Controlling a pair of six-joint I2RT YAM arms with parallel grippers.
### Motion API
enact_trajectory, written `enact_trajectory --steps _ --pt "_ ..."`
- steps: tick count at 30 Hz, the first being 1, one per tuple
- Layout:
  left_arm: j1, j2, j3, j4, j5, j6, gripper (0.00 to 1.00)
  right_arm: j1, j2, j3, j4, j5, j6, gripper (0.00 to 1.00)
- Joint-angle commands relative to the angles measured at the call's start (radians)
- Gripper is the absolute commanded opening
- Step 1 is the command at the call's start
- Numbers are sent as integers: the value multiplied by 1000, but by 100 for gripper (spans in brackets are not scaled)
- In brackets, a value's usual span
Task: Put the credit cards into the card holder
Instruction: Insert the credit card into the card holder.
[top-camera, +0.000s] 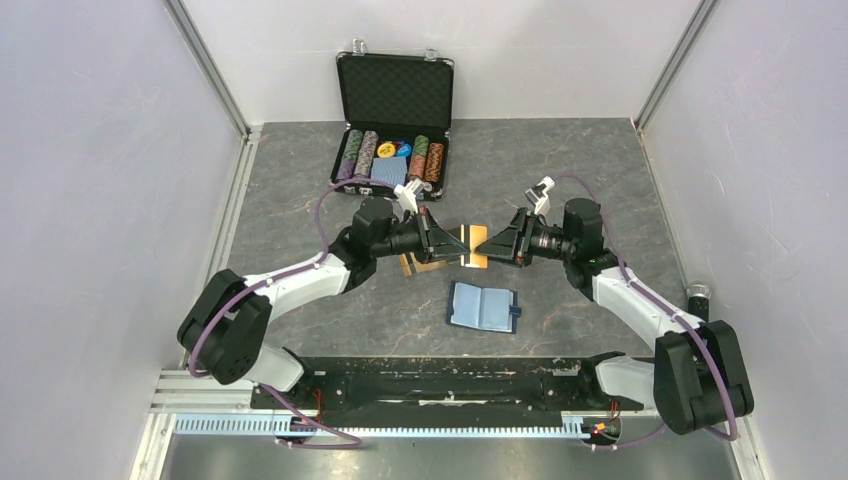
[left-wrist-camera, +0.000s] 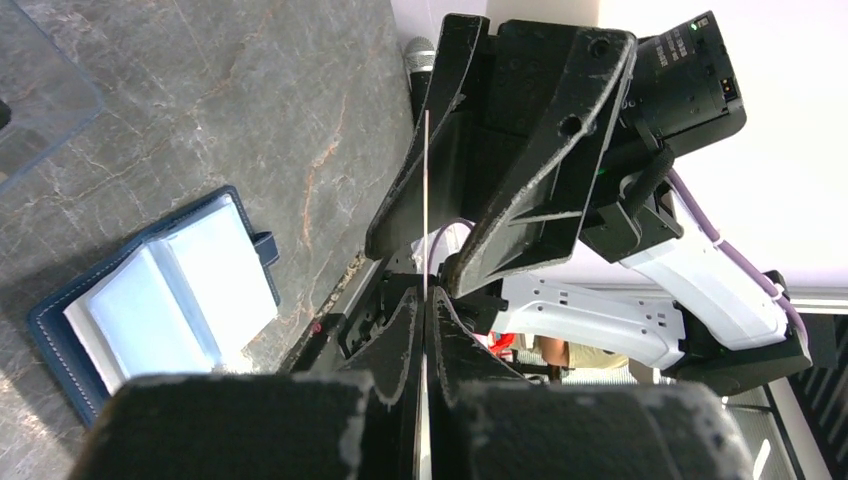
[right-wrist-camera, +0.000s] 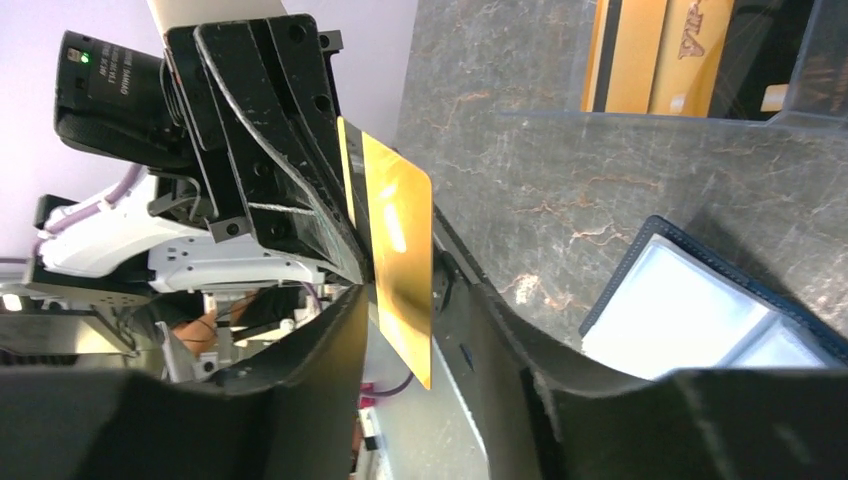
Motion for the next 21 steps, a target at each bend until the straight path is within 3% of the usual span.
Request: enact_trajectory --steps 1,4,8,11,18,21 --pt "-9 13 6 75 35 -43 2 0 10 4 132 -43 51 35" --pt "-9 14 0 69 30 -45 4 0 15 -12 214 -55 104 1" --pt "-11 12 -1 33 24 -34 24 -1 11 -19 189 -55 79 0" --pt "-12 2 0 -27 8 -5 31 -1 0 -25 120 -44 22 0" --pt "-42 -11 -35 -177 -46 63 32 -4 -35 -76 -107 37 -150 0" --pt "-75 -7 -8 -342 -115 133 31 -8 -58 -103 -214 90 -233 0"
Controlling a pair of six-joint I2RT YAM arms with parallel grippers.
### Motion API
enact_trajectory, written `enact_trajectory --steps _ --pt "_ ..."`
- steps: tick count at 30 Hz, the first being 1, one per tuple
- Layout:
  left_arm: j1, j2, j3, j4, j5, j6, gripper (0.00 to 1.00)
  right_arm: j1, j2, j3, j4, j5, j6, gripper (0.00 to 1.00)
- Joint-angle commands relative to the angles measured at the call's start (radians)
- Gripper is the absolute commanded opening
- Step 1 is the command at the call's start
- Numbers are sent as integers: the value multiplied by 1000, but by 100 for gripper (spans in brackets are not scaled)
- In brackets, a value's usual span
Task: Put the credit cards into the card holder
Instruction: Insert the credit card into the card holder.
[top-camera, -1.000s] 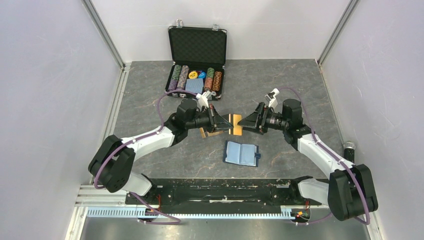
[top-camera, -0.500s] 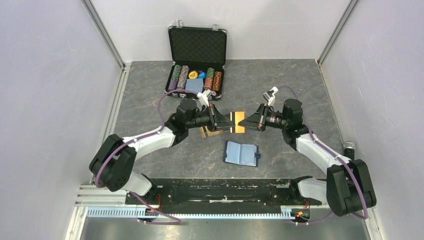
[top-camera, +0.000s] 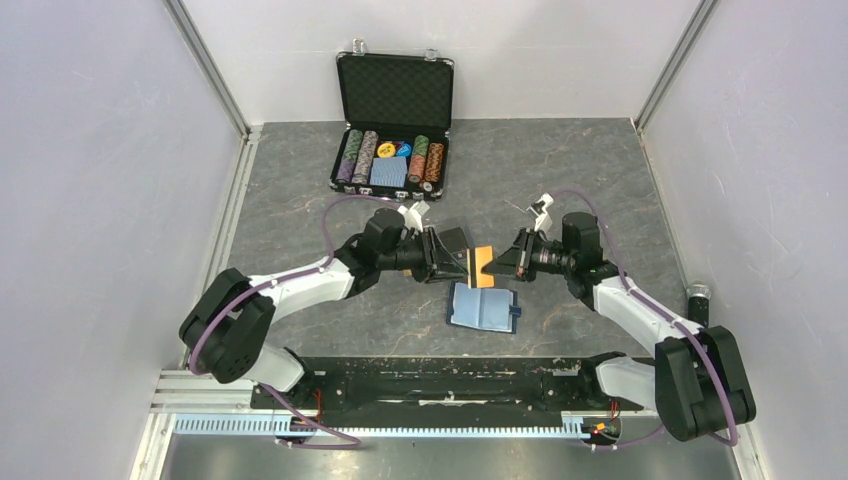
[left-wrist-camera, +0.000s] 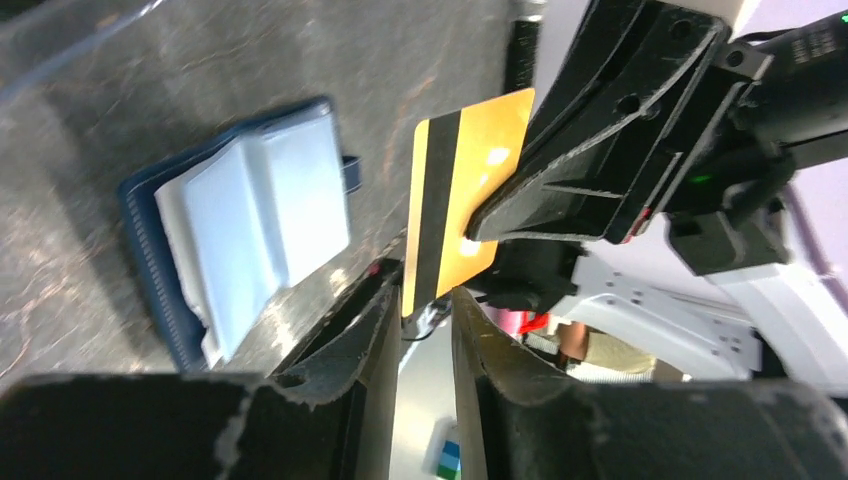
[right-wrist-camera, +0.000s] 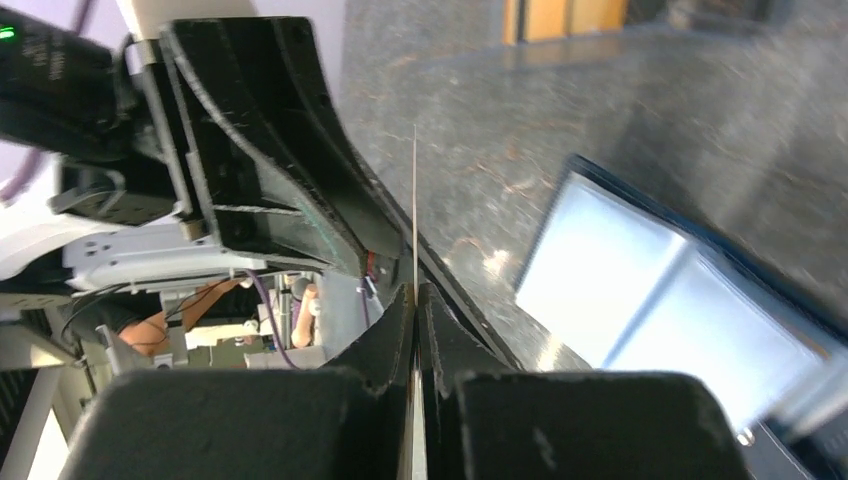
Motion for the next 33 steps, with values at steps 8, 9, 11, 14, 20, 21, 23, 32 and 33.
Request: enact_trajectory --steps 8,9,11,14,20,21,23,32,33 --pt "-100 58 89 -441 -229 207 23 -8 -45 -111 -276 161 -248 0" --pt "-103 74 91 -442 -230 211 22 -8 -41 -121 -274 161 -249 0" --pt "-109 104 94 -442 -225 221 21 -8 -29 -129 -268 163 -255 0" --pt "-122 142 98 -435 -223 225 20 -8 -7 -136 -252 163 -255 0" --pt "-134 196 109 -464 -251 242 17 -9 26 -138 -227 166 -257 0" --pt "-135 202 110 -470 -256 244 16 -8 32 -136 -226 169 -259 0" --pt "-136 209 112 -486 -264 244 14 -9 45 -136 -223 178 -263 0" --pt "-147 245 118 -508 -262 234 8 -7 112 -155 -200 194 -263 0" --pt "-149 249 122 -509 -260 234 8 -7 117 -156 -200 190 -264 0"
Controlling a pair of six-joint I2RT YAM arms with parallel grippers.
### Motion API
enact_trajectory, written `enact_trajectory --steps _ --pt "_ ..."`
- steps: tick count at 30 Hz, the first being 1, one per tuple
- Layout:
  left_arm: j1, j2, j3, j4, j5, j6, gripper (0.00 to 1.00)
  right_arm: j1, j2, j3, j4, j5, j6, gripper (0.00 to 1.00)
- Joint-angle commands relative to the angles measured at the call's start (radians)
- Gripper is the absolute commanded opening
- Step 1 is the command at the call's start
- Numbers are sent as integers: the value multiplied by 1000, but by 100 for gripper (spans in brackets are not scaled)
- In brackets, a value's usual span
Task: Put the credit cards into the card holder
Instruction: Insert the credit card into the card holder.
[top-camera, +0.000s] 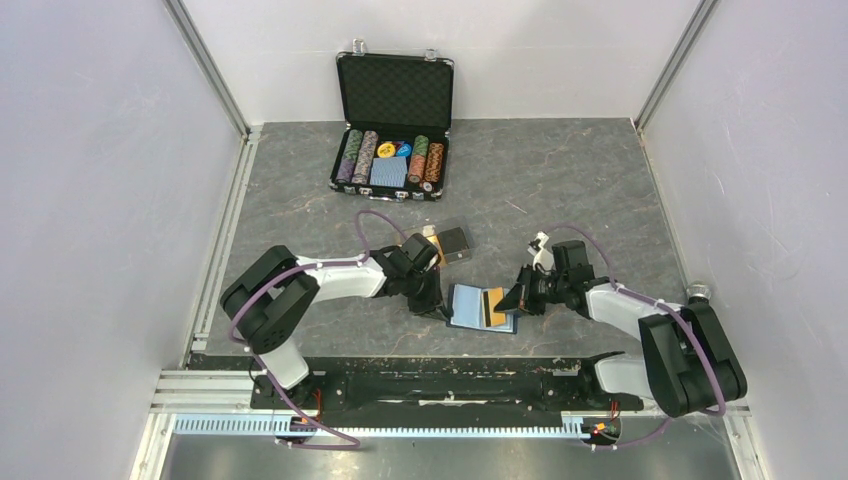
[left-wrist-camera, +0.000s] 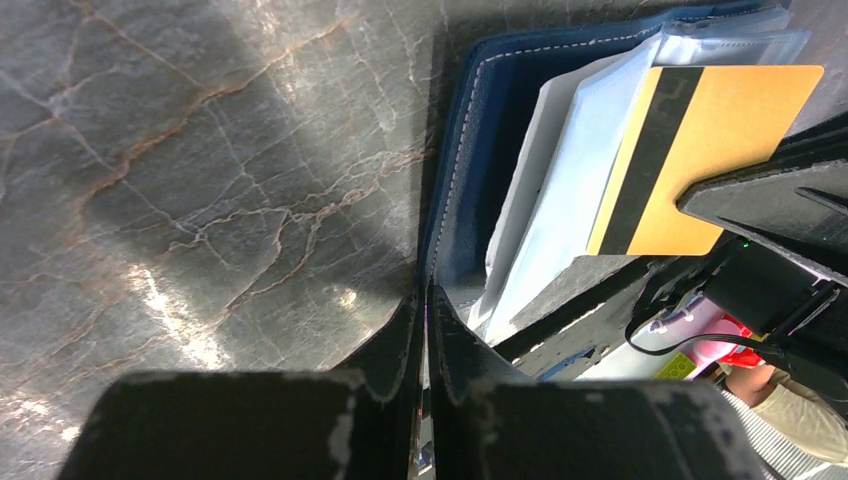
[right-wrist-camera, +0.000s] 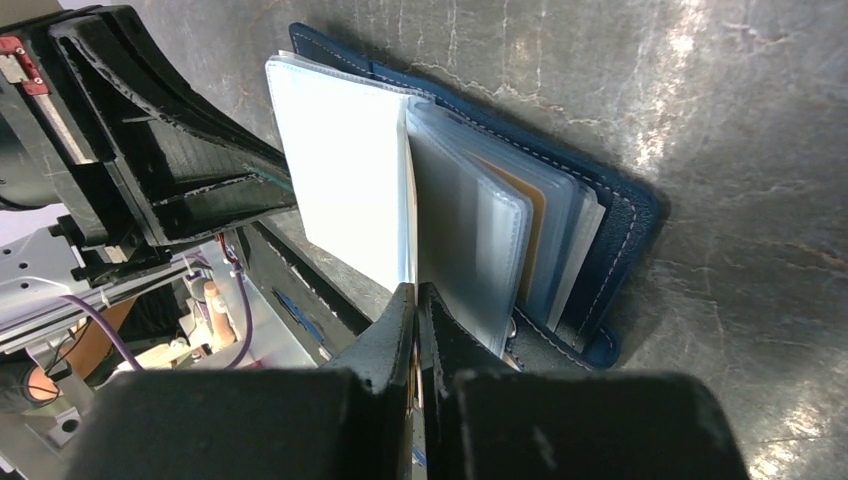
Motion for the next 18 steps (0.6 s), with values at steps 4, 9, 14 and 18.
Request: enact_trajectory --steps 4,9,14,18 --pt "-20 38 40 -25 -14 46 8 0 48 -23 99 -15 -14 0" --pt "-23 49 48 -36 -11 52 7 2 75 -31 132 -38 -13 0" --pt "-23 63 51 -40 -11 55 7 2 86 -41 145 -54 -31 0" --pt "-25 75 58 -46 -7 62 6 2 103 -55 166 -57 -38 0"
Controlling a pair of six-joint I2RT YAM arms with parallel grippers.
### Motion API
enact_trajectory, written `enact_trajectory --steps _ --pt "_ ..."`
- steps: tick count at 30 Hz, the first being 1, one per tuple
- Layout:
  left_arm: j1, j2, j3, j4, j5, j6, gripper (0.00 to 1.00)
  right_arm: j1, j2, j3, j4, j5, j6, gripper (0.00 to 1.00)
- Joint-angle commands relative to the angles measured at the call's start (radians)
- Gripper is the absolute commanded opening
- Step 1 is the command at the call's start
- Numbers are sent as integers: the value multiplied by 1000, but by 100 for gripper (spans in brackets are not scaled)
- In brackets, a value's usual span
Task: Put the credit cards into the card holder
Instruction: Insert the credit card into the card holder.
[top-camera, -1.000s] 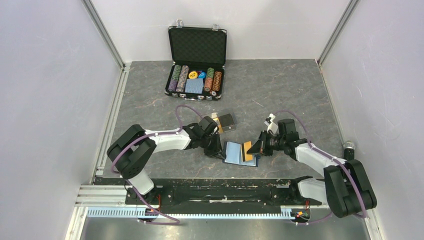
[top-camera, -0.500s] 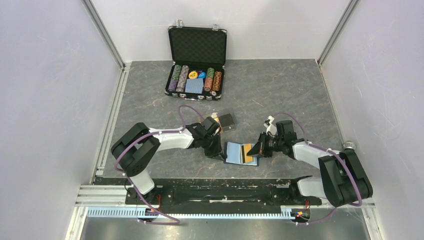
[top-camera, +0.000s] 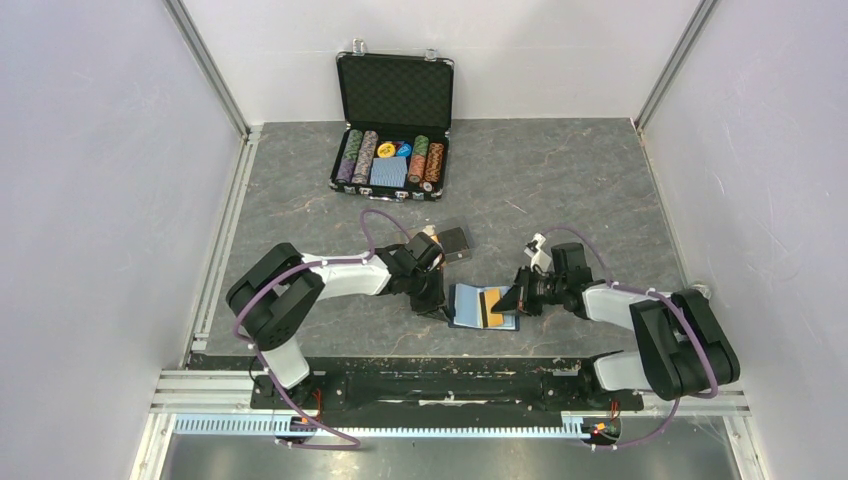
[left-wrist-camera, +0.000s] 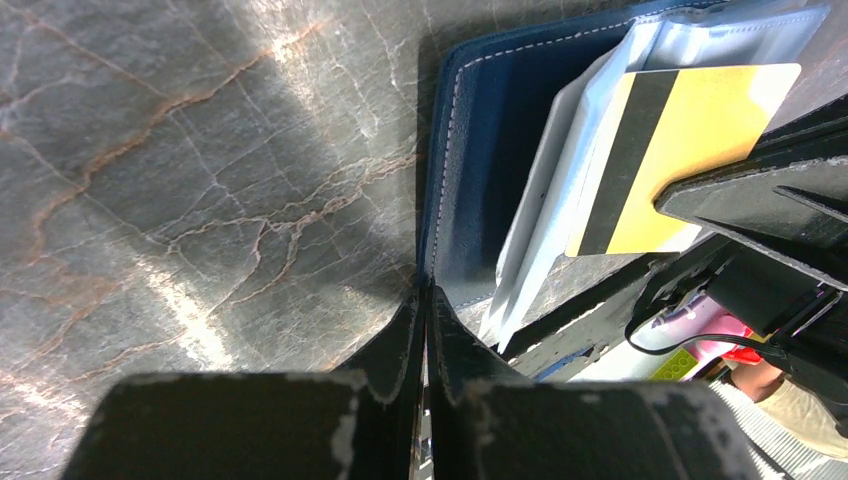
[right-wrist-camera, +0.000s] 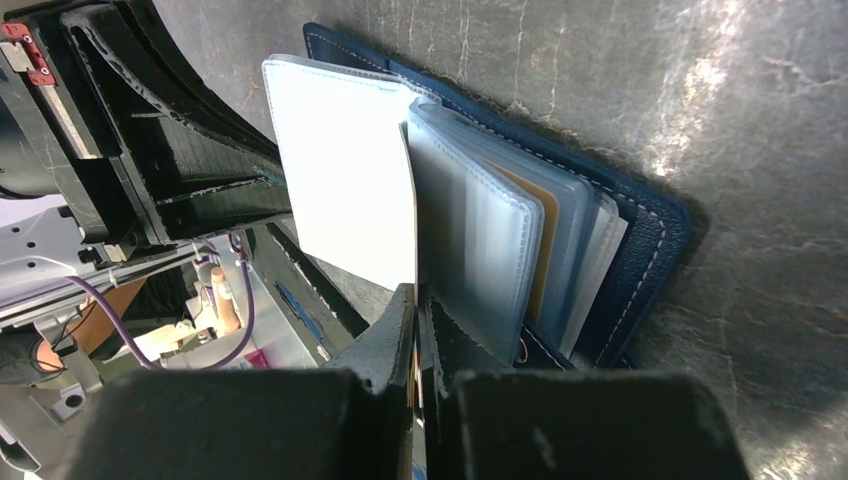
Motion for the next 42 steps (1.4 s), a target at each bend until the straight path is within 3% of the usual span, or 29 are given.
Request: enact_trajectory --steps 1,21,42 --pt "-12 42 17 -14 -17 60 6 2 31 -25 34 -4 -39 0" --pt "-18 69 25 -28 -15 64 2 5 108 -27 183 -69 16 0" --pt "-34 91 35 -17 1 63 2 5 85 -5 134 103 14 0"
